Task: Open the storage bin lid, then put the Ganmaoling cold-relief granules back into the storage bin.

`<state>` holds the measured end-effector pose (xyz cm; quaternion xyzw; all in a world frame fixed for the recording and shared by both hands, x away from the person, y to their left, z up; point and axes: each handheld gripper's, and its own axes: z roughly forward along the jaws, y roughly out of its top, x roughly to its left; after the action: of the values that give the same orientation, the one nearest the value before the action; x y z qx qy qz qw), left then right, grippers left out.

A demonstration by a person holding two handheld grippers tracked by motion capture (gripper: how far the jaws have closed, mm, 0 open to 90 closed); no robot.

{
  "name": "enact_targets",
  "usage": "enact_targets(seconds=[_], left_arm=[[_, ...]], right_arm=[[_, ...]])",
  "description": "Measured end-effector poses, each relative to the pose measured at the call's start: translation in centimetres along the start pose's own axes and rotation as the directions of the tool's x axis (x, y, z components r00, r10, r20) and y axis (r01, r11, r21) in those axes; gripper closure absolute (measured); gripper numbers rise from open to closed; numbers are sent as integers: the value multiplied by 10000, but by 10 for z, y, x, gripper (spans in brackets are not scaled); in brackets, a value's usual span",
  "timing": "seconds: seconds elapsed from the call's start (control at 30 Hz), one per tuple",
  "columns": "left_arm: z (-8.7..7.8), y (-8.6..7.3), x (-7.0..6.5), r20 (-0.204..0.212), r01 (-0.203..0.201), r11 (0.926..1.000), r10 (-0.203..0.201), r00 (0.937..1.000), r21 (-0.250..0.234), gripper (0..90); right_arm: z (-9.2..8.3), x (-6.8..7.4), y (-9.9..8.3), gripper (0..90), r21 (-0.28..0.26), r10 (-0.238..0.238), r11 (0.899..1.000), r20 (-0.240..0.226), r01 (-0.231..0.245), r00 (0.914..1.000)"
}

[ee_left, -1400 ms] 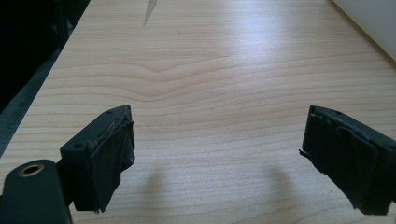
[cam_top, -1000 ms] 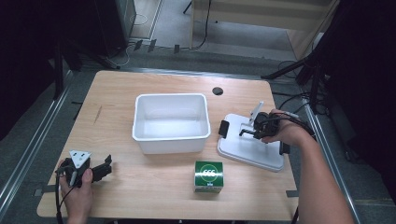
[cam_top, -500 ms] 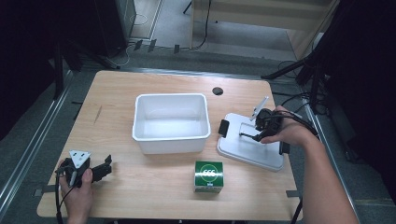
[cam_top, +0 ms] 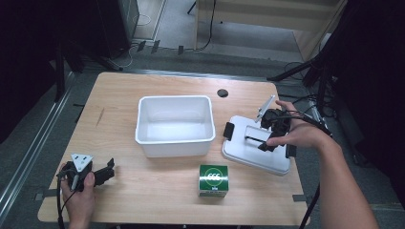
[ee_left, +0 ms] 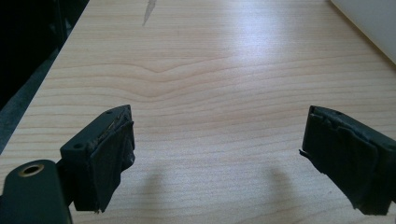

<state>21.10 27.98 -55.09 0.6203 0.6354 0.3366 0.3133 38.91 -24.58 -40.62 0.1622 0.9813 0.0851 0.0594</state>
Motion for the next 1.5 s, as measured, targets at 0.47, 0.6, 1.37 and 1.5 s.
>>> enact_targets(seconds=[0.47, 0.6, 1.37, 1.5], left_arm=[[0, 0, 1, 67, 56, 10000, -56, 10000, -10, 95], [0, 0, 1, 92, 64, 10000, -64, 9999, -8, 95], [0, 1, 0, 92, -26, 10000, 26, 10000, 13, 95], [1, 1, 0, 41, -90, 10000, 90, 10000, 21, 95]], right_arm=[[-14, 38, 15, 0, 42, -823, 9966, 511, 822, 9953], [-15, 47, 21, 0, -49, -1023, 9947, 536, 1027, 9933], [-4, 94, 38, 0, -302, -1714, 9845, 460, 1729, 9841], [-4, 102, 43, 0, -337, -1939, 9802, 384, 1952, 9803]])
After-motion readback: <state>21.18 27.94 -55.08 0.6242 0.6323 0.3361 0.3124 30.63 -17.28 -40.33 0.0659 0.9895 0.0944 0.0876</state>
